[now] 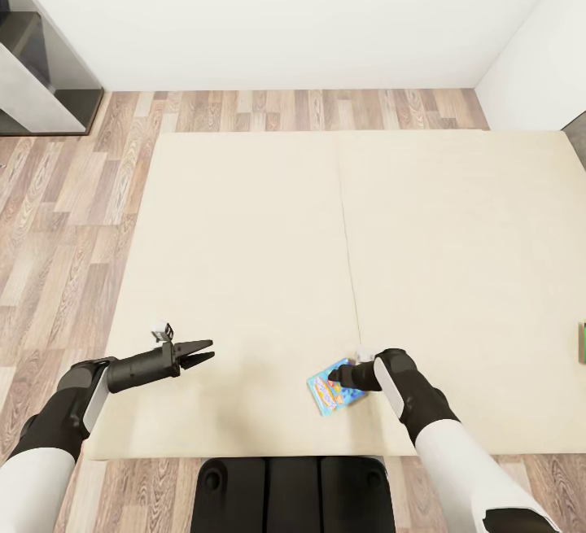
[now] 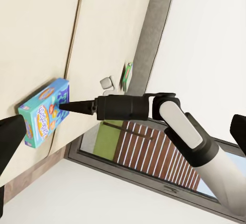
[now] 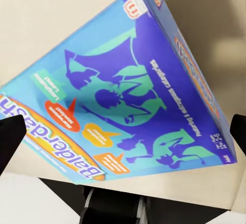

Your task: Put all the toys in the child's room - the three board games (two on the bed and one on the table), the two jigsaw puzzles on the table, and the tennis ball on the table - inside the toy box on the table in the child's room.

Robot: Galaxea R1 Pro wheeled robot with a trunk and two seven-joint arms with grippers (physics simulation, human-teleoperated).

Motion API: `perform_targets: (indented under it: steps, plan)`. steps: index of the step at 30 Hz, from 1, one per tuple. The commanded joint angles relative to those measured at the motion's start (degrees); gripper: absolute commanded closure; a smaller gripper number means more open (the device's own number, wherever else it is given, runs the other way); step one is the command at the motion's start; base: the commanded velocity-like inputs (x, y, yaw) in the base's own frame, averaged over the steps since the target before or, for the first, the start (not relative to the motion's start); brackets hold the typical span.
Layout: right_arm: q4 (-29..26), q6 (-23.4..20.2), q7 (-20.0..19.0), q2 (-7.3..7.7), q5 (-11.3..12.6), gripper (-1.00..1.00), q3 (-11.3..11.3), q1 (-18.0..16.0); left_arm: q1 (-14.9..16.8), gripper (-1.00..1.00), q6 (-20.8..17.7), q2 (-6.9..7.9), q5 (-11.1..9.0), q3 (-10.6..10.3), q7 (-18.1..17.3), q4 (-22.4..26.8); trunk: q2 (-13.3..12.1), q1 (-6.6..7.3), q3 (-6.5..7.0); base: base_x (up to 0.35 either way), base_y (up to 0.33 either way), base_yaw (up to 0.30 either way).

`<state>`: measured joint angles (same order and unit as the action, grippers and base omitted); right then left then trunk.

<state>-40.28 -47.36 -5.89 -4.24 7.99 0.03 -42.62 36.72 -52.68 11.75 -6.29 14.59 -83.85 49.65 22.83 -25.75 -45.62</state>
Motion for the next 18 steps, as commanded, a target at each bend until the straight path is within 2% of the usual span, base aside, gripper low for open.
perform_targets:
  steps: [1,3,9,18]
  plan:
    - [-0.06,-0.25,0.09,0.01,0.27,-1.0,0.0,-0.01,0.01,-1.0,-0.6,0.02,-0.03,0.0,-0.18,0.01,0.09,-0.03,-0.06,0.0,0.0,0.0]
    - [-0.06,-0.26,0.08,0.02,0.27,-1.0,0.03,-0.01,0.01,-1.0,-0.59,0.02,-0.02,0.0,-0.18,0.01,0.09,-0.03,-0.06,0.0,0.0,0.0]
    - [-0.31,0.64,0.5,-1.94,0.31,-1.0,0.06,0.31,-0.16,-1.0,-0.44,-1.81,0.32,-0.15,0.26,-0.08,0.09,-0.03,-0.06,0.0,0.0,0.0]
    - [-0.01,2.25,0.48,-2.49,0.52,-1.0,0.06,0.34,-0.16,-1.0,-0.42,-1.9,0.32,-0.17,0.26,-0.08,0.09,-0.03,-0.06,0.0,0.0,0.0]
